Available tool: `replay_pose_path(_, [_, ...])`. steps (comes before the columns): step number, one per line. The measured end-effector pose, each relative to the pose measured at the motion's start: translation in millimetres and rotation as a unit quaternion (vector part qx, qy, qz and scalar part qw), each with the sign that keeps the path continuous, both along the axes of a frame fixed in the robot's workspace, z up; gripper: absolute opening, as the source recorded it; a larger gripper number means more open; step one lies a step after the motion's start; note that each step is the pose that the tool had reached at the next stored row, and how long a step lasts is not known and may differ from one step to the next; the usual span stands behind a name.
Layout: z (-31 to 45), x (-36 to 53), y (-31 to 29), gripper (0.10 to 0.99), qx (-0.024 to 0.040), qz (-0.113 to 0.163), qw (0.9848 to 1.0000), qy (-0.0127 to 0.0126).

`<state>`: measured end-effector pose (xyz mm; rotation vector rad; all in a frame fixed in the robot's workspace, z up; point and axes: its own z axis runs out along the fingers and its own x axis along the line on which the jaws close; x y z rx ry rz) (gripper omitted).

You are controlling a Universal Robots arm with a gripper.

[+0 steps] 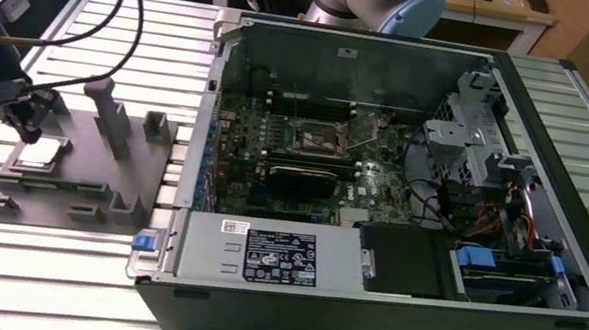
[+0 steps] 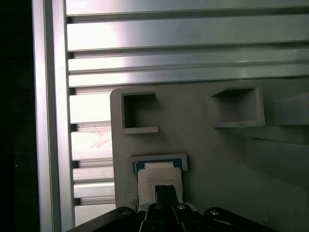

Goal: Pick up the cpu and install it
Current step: 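Pick up the cpu and move it towards the insertion slot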

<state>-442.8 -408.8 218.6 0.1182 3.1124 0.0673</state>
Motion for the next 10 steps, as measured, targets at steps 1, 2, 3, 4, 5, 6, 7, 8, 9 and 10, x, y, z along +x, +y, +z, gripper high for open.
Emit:
replay_pose_path(1, [-1.7,-0.4,-0.1,0.106,0.0000,0.000,1.0000,-0.0001])
replay_pose_path(2, [-3.2,-0.6,-0.1,0.106,0.0000,0.000,1.0000,-0.0001])
replay_pose_path(3, [-4.9,-0.8,-0.2,0.106,0.0001,0.000,1.0000,-0.0001])
replay_pose_path(4, [-6.4,-1.0,-0.3,0.106,0.0000,0.000,1.0000,-0.0001])
replay_pose_path(5, [-8.0,-1.1,-0.2,0.106,0.0000,0.000,1.0000,-0.0001])
replay_pose_path(6, [-9.7,-1.1,-0.3,0.106,0.0001,0.000,1.0000,-0.0001])
replay_pose_path(7, [-11.4,-1.2,-0.3,0.106,0.0000,0.000,1.0000,-0.0001])
replay_pose_path(8, [-13.0,-1.3,-0.3,0.106,0.0001,0.000,1.0000,-0.0001])
replay_pose_path(9, [-14.4,-1.3,-0.3,0.106,0.0001,0.000,1.0000,-0.0001])
replay_pose_path(10, [-15.8,-1.3,-0.3,0.106,0.0001,0.000,1.0000,-0.0001])
